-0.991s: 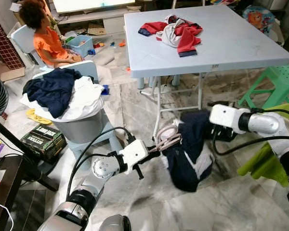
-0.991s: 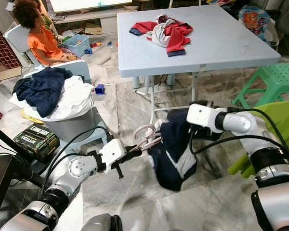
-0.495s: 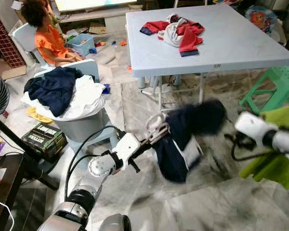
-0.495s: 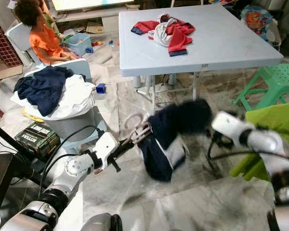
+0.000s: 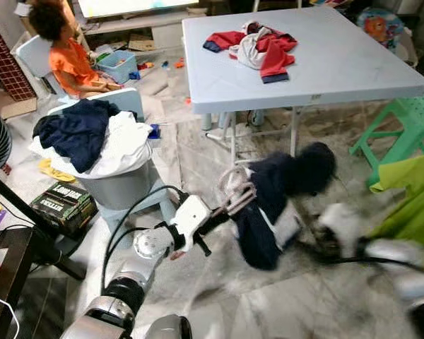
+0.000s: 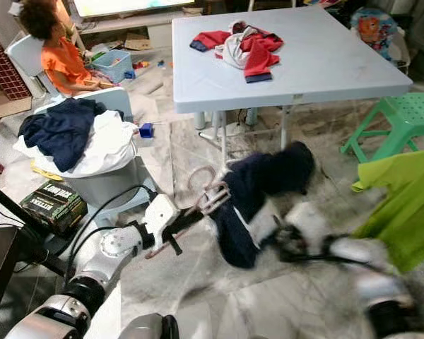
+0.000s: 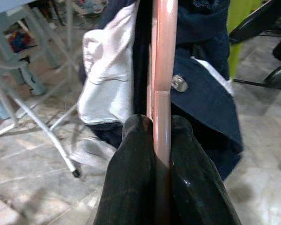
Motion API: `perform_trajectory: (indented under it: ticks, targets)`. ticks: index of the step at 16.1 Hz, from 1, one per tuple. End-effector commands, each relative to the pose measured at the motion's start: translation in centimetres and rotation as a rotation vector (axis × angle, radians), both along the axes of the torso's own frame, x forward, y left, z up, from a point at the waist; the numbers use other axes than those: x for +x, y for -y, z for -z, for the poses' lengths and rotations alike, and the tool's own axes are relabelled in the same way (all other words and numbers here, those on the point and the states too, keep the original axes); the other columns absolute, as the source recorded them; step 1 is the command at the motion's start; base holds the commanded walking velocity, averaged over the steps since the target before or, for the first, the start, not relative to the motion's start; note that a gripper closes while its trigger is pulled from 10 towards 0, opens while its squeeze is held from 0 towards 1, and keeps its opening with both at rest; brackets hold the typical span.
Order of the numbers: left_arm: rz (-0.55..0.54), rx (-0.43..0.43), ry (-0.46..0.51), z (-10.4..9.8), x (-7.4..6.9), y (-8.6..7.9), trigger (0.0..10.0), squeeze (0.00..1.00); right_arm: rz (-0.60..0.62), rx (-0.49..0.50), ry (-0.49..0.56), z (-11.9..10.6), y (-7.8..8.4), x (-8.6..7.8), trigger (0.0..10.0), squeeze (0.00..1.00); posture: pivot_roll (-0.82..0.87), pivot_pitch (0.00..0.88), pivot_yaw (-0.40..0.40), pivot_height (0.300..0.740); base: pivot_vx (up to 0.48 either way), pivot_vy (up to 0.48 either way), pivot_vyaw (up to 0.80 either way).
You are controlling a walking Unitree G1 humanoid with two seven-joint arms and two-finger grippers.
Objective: Hang hanger
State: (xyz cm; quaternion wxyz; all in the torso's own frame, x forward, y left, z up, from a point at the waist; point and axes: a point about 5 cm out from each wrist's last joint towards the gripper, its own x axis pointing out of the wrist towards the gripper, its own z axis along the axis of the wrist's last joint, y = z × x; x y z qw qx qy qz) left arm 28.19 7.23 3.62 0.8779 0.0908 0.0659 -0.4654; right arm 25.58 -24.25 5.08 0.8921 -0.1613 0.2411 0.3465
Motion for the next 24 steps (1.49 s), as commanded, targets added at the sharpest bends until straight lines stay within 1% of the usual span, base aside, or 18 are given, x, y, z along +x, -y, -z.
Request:
perform_trajectory:
  ticks: [1, 2, 3, 5, 6, 7, 8, 10, 12, 14, 16, 17, 21, 24]
  targets:
    - [0.016, -0.014, 0.046, -1.0, 0.4, 0.2, 0.0, 0.00, 0.040, 0.043, 0.030, -1.0, -0.4, 0.7, 10.0, 0.00, -0.10, 0.000, 0.080, 0.740, 0.000, 0.000, 0.00]
    - [0.034, -0.011, 0.043, -0.9, 0.3, 0.3, 0.0, 0.00, 0.082, 0.110, 0.029, -1.1, -1.8, 0.8, 10.0, 0.00, -0.10, 0.000, 0.083, 0.740, 0.000, 0.000, 0.00]
    - [0.041, -0.011, 0.042, -0.9, 0.2, 0.4, 0.0, 0.00, 0.103, 0.139, 0.037, -1.2, -2.7, 1.0, 10.0, 0.00, -0.10, 0.000, 0.083, 0.740, 0.000, 0.000, 0.00]
    - [0.048, -0.015, 0.040, -0.9, 0.1, 0.5, 0.0, 0.00, 0.120, 0.135, 0.047, -1.2, -3.6, 1.0, 10.0, 0.00, -0.10, 0.000, 0.083, 0.740, 0.000, 0.000, 0.00]
    - [0.053, -0.018, 0.040, -1.0, 0.1, 0.7, 0.0, 0.00, 0.150, 0.172, 0.049, -1.3, -4.4, 1.3, 8.9, 0.00, -0.10, 0.000, 0.083, 0.740, 0.000, 0.000, 0.00]
    - [0.057, -0.022, 0.039, -1.0, 0.1, 0.8, 0.0, 0.00, 0.166, 0.169, 0.054, -1.2, -4.8, 1.5, 2.4, 0.00, -0.10, 0.000, 0.083, 0.740, 0.000, 0.000, 0.00]
    - [0.064, -0.028, 0.037, -1.0, 0.0, 0.9, 0.0, 0.00, 0.188, 0.175, 0.059, -1.1, -5.4, 1.9, 0.0, 0.00, -0.10, 0.000, 0.083, 0.740, 0.000, 0.000, 0.00]
    - [0.075, -0.037, 0.036, -1.0, -0.2, 1.1, 0.0, 0.00, 0.252, 0.201, 0.071, -1.1, -6.1, 2.4, 0.0, 0.00, -0.10, 0.000, 0.078, 0.740, 0.000, 0.000, 0.00]
    - [0.084, -0.043, 0.032, -1.0, -0.3, 1.2, 0.0, 0.00, 0.272, 0.227, 0.071, -0.9, -6.7, 2.5, 0.0, 0.00, -0.10, 0.000, 0.076, 0.740, 0.000, 0.000, 0.00]
    - [0.090, -0.047, 0.029, -1.0, -0.4, 1.3, 0.0, 0.00, 0.282, 0.229, 0.078, -0.8, -7.0, 2.6, 0.0, 0.00, -0.10, 0.000, 0.076, 0.740, 0.000, 0.000, 0.00]
    - [0.101, -0.045, 0.032, -1.0, -0.5, 1.5, 0.0, 0.00, 0.309, 0.250, 0.060, -0.7, -7.0, 2.6, 0.0, 0.00, -0.10, 0.000, 0.076, 0.740, 0.000, 0.000, 0.00]
    - [0.093, -0.054, 0.046, -1.2, -0.4, 1.5, 0.0, 0.00, 0.309, 0.247, 0.067, -0.9, -6.9, 2.7, 0.0, 0.00, -0.10, 0.000, 0.076, 0.740, 0.000, 0.000, 0.00]
    - [0.090, -0.048, 0.044, -1.2, -0.3, 1.5, 0.0, 0.00, 0.327, 0.238, 0.077, -1.1, -6.2, 2.9, 0.0, 0.00, -0.10, 0.000, 0.073, 0.740, 0.000, 0.000, 0.00]
    - [0.086, -0.039, 0.046, -1.1, -0.3, 1.4, 0.0, 0.00, 0.353, 0.233, 0.085, -1.6, -4.9, 2.9, 0.0, 0.00, -0.10, 0.000, 0.071, 0.740, 0.000, 0.000, 0.00]
